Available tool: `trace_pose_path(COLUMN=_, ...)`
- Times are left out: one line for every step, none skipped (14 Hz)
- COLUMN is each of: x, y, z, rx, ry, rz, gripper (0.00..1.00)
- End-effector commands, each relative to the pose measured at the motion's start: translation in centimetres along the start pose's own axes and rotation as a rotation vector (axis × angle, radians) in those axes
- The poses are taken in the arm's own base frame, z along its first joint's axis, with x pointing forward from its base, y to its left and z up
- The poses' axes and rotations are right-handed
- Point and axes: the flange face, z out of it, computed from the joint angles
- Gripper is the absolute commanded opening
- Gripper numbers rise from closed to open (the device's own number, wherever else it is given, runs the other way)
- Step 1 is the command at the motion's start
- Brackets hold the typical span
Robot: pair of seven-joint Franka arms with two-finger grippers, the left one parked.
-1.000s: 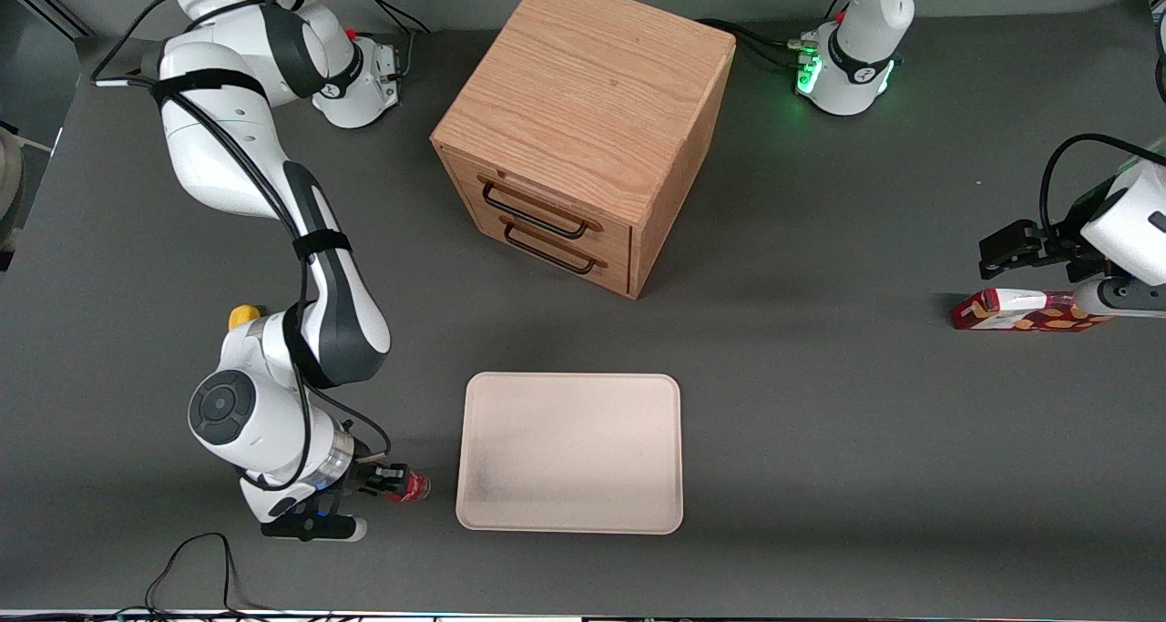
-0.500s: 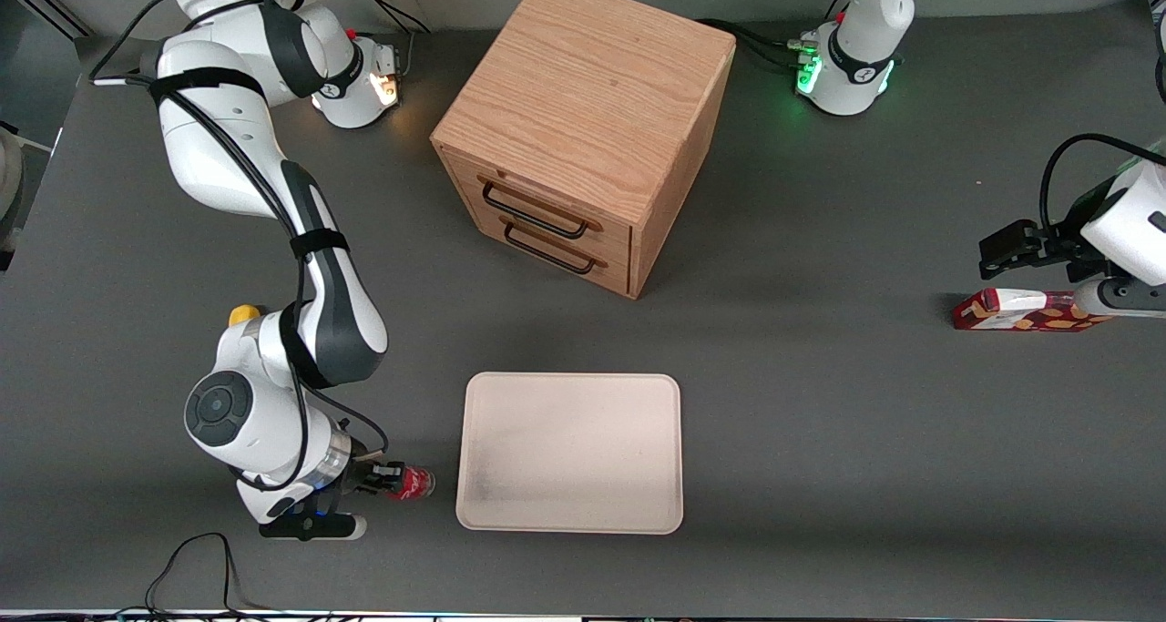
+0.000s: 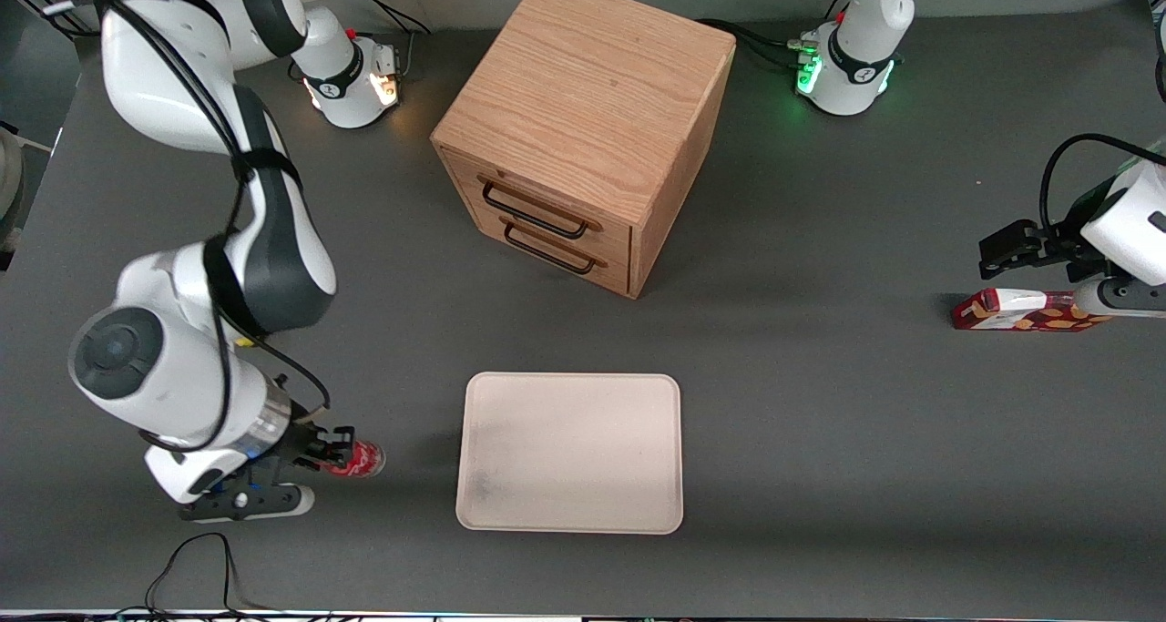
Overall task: Place coke bottle on tray
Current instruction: 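Lift the bottle and carry it over the white tray's rim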
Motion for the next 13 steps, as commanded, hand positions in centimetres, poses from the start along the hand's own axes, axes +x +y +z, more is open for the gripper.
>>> trace_pose_path(x=-0.8, y=-1.6, z=-4.6, rx=0.022, ry=0.012, rz=-0.049, gripper=0.1)
trace_pose_path(x=-1.0, y=-2.5, z=-5.4, rx=0.037, ry=0.021, rz=-0.056, gripper=0.1)
trace_pose_path(x=-1.0, y=-3.4, z=-6.3, rx=0.057, ry=0.038, rz=-0.065, gripper=0.1)
trace_pose_path(x=-1.1, y=-4.8, z=-6.9, rx=0.084, ry=0.055, rz=-0.077, gripper=0.1)
trace_pose_path(x=-1.0, y=-6.0, z=-7.1, rx=0.114, ry=0.092, rz=-0.067, gripper=0.11)
trace_pose_path(x=-0.6, y=-7.3, z=-6.4, rx=0.139, ry=0.126, rz=-0.059, gripper=0.11)
trace_pose_path(x=-0.1, y=-8.4, z=-4.6, rx=0.156, ry=0.152, rz=-0.065, gripper=0.11)
trace_pose_path(x=0.2, y=-9.2, z=-2.4, rx=0.154, ry=0.171, rz=-0.074, gripper=0.12)
trace_pose_path(x=0.5, y=-10.2, z=0.1, rx=0.137, ry=0.188, rz=-0.089, gripper=0.12)
trace_pose_path(x=0.8, y=-10.5, z=2.6, rx=0.136, ry=0.198, rz=-0.09, gripper=0.12)
trace_pose_path(x=0.9, y=-10.8, z=4.8, rx=0.141, ry=0.208, rz=-0.092, gripper=0.12)
trace_pose_path(x=1.0, y=-11.3, z=6.6, rx=0.147, ry=0.22, rz=-0.093, gripper=0.12)
trace_pose_path(x=0.9, y=-11.9, z=8.2, rx=0.146, ry=0.223, rz=-0.102, gripper=0.13)
